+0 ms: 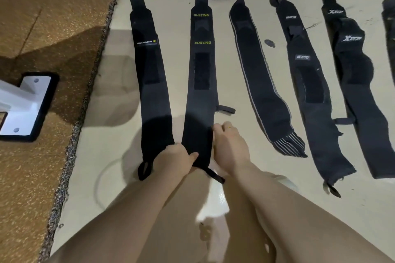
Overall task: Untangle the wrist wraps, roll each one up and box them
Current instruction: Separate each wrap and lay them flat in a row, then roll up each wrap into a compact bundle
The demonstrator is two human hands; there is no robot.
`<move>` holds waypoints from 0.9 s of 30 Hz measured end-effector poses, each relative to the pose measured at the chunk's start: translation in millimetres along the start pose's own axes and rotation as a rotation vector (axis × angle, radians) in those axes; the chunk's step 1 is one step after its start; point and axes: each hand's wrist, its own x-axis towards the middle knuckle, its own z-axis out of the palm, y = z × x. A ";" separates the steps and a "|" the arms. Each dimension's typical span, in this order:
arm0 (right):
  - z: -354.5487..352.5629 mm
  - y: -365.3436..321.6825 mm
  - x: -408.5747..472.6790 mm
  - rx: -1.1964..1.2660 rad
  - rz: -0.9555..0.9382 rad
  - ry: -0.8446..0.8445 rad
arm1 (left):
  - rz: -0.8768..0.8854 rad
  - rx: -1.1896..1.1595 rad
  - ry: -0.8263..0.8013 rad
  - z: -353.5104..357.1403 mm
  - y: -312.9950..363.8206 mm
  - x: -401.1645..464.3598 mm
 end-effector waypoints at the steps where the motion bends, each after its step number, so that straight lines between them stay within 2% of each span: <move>1: 5.8 -1.4 -1.9 -0.042 -0.143 0.012 | 0.095 0.144 0.194 7.3 -4.1 1.6; 2: 12.1 -4.1 -3.4 -0.089 -0.282 -0.027 | 0.215 0.255 0.390 11.6 -7.6 1.0; 3: 19.1 -5.6 -4.8 -0.137 -0.374 -0.107 | 0.317 0.357 0.517 18.3 -12.6 2.5; 4: 24.3 -6.1 -6.4 -0.170 -0.396 -0.181 | 0.438 0.435 0.632 26.5 -19.4 7.0; 5: 27.4 -6.2 -7.9 -0.189 -0.374 -0.230 | 0.536 0.461 0.659 33.5 -26.0 10.1; 7: 29.3 -6.2 -12.2 -0.234 -0.330 -0.234 | 0.668 0.410 0.594 45.7 -34.9 16.7; 8: 29.5 -8.6 -15.7 -0.284 -0.325 -0.230 | 0.677 0.368 0.470 45.7 -33.7 14.6; 11: 27.6 -17.5 -15.6 -0.311 -0.268 -0.277 | 0.564 0.284 0.200 33.1 -24.8 7.6; 12: 22.6 -19.1 -10.9 -0.242 -0.233 -0.329 | 0.497 0.244 0.139 25.9 -24.3 9.2; 14: 0.7 -22.5 -3.4 -0.085 -0.221 -0.384 | 0.366 0.112 -0.132 -4.7 -23.2 -3.6; 15: -14.0 -24.2 -2.8 -0.014 -0.221 -0.355 | 0.370 0.060 -0.164 -20.6 -21.6 -13.8; 18: -67.2 -25.6 -20.2 0.138 -0.172 -0.195 | 0.451 -0.020 -0.055 -60.5 -13.2 -42.7; 22: -129.1 -18.1 -67.1 0.040 -0.170 -0.156 | 0.523 -0.137 0.060 -88.8 -3.0 -86.1; 27: -187.5 -1.3 -147.1 0.034 -0.077 -0.066 | 0.624 -0.124 0.068 -100.6 21.2 -154.8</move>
